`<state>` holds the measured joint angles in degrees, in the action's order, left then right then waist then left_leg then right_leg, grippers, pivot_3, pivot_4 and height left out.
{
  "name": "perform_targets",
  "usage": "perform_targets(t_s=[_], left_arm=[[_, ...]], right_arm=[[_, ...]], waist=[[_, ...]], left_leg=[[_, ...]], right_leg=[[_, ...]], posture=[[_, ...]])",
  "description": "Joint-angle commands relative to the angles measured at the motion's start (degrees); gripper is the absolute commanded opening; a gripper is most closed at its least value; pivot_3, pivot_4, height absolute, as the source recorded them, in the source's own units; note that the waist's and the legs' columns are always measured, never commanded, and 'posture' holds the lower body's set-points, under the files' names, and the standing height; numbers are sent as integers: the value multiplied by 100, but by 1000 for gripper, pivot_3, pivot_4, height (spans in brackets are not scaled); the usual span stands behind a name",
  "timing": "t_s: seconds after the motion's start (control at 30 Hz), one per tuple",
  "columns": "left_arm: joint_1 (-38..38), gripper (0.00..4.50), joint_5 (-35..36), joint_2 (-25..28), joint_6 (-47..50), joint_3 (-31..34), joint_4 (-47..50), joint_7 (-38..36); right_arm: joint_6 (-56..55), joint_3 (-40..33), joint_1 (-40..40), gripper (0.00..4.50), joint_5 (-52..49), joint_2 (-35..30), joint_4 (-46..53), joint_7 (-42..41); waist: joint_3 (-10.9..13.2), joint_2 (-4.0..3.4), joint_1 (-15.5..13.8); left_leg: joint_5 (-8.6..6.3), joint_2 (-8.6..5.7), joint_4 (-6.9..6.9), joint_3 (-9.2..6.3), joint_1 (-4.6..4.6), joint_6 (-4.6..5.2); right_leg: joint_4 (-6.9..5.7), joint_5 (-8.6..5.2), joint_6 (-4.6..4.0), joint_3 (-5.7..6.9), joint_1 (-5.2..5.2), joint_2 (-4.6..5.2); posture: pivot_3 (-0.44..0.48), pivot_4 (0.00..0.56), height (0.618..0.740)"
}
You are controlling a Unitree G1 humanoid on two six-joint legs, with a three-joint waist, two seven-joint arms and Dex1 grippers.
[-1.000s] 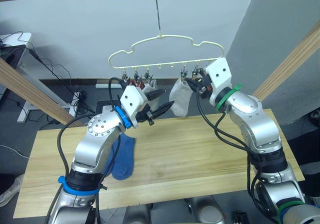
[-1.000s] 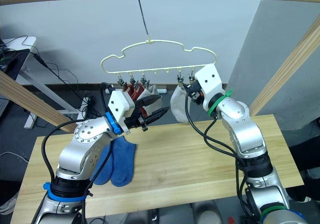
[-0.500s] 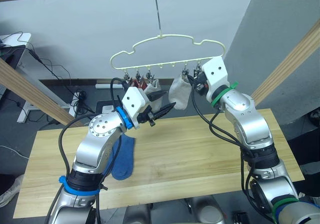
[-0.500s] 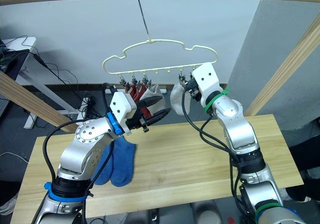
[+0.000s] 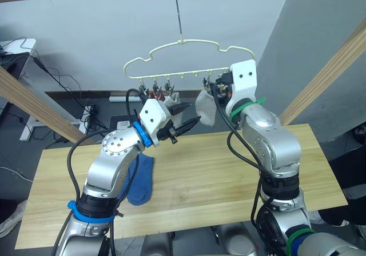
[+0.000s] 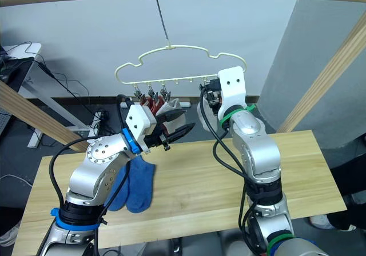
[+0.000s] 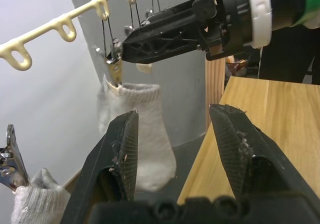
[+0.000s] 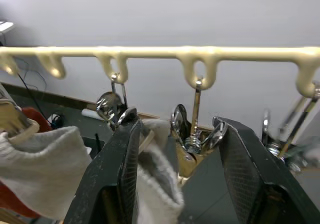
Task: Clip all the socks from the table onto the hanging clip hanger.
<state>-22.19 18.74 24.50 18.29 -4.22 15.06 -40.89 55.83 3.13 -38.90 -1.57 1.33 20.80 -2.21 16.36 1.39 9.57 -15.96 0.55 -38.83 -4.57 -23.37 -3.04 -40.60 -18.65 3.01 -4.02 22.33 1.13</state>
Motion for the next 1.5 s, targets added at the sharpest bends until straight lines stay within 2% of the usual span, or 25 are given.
perform_targets(t_s=[0.03,0.27,0.5,0.97,1.43,1.5], left_arm=[[-66,2495,-8,-22,-120,12,71,-9],[-71,2495,-15,-28,-102,7,64,18],[-79,2495,-25,-36,-109,4,52,35],[-64,2495,-60,-25,-76,20,91,56],[-32,2495,-72,-30,-66,21,109,53],[-22,2495,-68,-27,-59,29,115,57]], right_arm=[[31,-89,-42,2394,77,128,281,286],[-18,12,-30,2394,166,229,260,538],[-199,242,-21,2394,95,99,90,270],[-1115,235,-356,2394,-98,20,-787,-212],[-1380,231,-378,2394,-43,37,-1007,-234],[-1405,225,-382,2020,-37,45,-1024,-220]], waist=[[0,0,-1],[0,0,11],[0,0,13],[0,0,14],[0,0,13],[0,0,13]], left_leg=[[0,-1,0,0,0,0],[1,0,-1,1,5,1],[3,0,-1,1,6,2],[3,-1,-1,1,7,2],[3,-1,0,1,7,2],[3,0,0,1,7,2]], right_leg=[[-2,0,0,0,0,0],[-14,0,0,-1,2,0],[-17,0,0,-2,2,-1],[-16,0,0,-1,2,-1],[-18,0,0,-1,2,-1],[-18,0,0,-1,2,-1]], posture=[[-212,231,740],[-213,231,740],[-213,231,740],[-202,230,740],[-197,228,740],[-197,228,740]])
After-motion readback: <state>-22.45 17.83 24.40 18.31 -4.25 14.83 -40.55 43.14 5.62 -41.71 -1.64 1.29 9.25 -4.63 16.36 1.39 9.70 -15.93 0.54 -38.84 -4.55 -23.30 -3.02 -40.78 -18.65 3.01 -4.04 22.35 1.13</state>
